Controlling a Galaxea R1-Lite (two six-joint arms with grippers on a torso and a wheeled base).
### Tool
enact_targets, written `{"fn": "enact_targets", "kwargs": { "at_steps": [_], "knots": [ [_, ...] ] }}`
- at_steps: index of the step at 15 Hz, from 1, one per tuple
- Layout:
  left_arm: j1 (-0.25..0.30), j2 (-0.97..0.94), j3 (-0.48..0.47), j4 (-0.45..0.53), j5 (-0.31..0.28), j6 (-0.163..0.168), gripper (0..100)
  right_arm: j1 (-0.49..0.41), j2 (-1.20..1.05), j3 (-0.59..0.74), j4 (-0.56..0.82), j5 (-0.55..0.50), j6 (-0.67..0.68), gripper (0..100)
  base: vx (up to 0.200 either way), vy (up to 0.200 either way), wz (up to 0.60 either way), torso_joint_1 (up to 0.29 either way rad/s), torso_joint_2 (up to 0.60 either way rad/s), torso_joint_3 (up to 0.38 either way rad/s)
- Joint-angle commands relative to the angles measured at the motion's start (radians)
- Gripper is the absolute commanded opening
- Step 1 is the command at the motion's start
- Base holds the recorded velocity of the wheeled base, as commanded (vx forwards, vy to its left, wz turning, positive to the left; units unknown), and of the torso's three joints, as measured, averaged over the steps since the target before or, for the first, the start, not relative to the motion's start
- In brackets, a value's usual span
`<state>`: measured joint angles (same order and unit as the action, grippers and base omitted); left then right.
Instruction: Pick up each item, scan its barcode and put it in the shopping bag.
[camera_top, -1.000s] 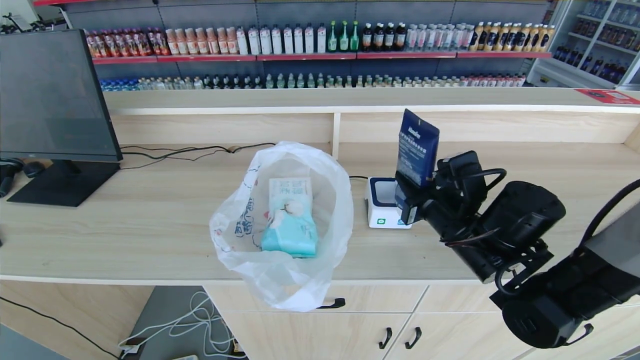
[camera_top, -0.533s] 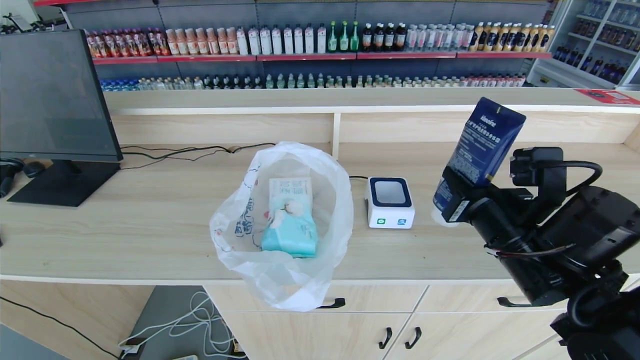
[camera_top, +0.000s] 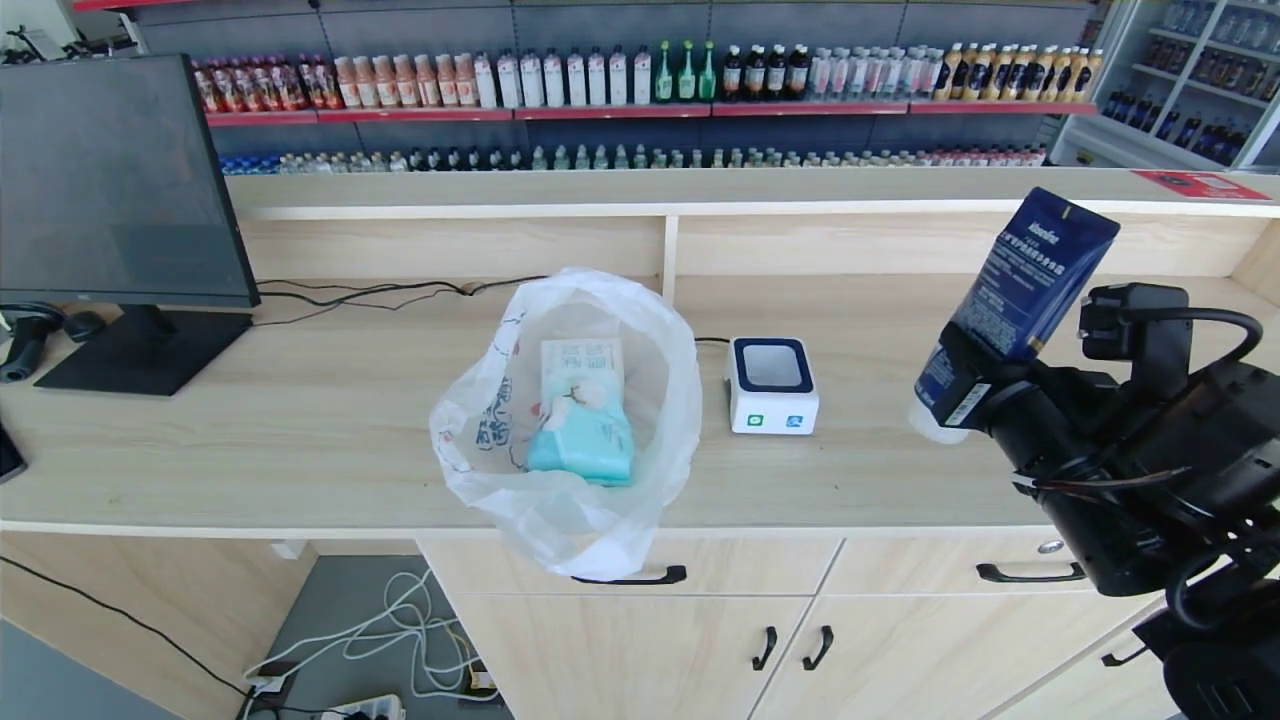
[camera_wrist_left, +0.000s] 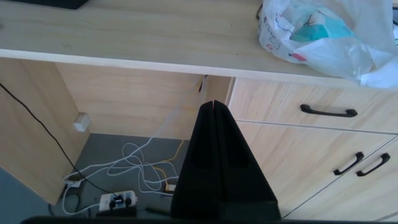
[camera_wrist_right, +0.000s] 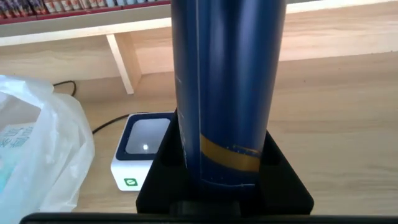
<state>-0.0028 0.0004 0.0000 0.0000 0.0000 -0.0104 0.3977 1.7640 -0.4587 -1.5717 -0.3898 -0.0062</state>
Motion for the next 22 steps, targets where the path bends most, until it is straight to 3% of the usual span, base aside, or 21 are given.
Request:
{"fn": "enact_targets", "kwargs": {
  "at_steps": [1,4,12,14,18,22],
  "knots": [
    [0.000,0.000,0.000,0.000,0.000,0.000,0,0.000,0.002,0.002,0.001,0.000,-0.001,0,-0.200,0.000,0.00,-0.017,-0.01,-0.002],
    [0.000,0.000,0.000,0.000,0.000,0.000,0,0.000,-0.005,0.005,0.001,0.000,0.000,0,0.000,0.000,0.00,0.000,0.00,0.000],
    [0.001,0.000,0.000,0.000,0.000,-0.002,0,0.004,-0.044,0.043,0.001,0.000,0.002,0,0.000,0.200,0.00,0.005,0.01,0.002],
    [0.000,0.000,0.000,0.000,0.000,-0.002,0,0.047,-0.040,0.043,0.001,0.002,0.002,0,0.000,0.200,0.00,0.005,0.00,0.005],
    [0.000,0.000,0.000,0.000,0.000,0.000,0,0.105,-0.018,0.029,0.001,0.005,0.018,0,0.000,0.000,0.00,0.000,0.00,0.000],
    [0.000,0.000,0.000,0.000,0.000,0.001,0,0.145,0.009,0.011,0.001,0.005,0.041,0,0.000,0.000,0.60,0.000,0.00,0.004]
  ]
}}
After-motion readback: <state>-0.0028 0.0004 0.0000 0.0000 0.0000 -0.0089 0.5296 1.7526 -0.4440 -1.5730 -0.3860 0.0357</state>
